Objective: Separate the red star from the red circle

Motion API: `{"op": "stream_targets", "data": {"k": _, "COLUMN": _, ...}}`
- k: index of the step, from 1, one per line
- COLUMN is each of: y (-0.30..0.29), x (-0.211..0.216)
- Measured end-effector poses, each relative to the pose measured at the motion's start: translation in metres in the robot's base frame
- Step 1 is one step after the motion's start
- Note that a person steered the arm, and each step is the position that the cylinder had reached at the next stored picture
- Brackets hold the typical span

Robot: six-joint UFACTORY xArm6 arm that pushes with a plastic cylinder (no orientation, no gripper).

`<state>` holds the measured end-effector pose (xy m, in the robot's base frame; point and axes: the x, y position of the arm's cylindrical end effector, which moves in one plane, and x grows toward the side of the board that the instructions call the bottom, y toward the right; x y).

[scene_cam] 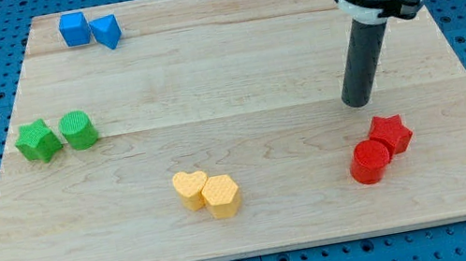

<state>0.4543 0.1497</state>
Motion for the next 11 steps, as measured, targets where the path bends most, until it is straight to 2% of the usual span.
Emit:
{"op": "stream_targets", "data": {"k": 1, "y": 0.017, "x": 0.008}}
{"op": "stream_targets", "data": {"k": 2, "y": 0.071, "x": 0.013}}
{"op": "stream_targets", "data": {"k": 3, "y": 0.081, "x": 0.083}}
{"op": "stream_targets", "data": {"k": 4, "y": 0.046, "x": 0.094}}
{"op": "stream_targets", "data": {"k": 6, "y": -0.078, "x": 0.057}}
{"op": "stream_targets", "data": {"k": 7, "y": -0.029, "x": 0.054}}
{"op": "stream_targets", "data": {"k": 9, "y": -0.008, "x": 0.048}}
{"op": "stream_targets", "data": {"k": 10, "y": -0.004, "x": 0.048}}
{"op": "stream_targets", "data": {"k": 11, "y": -0.026, "x": 0.024}}
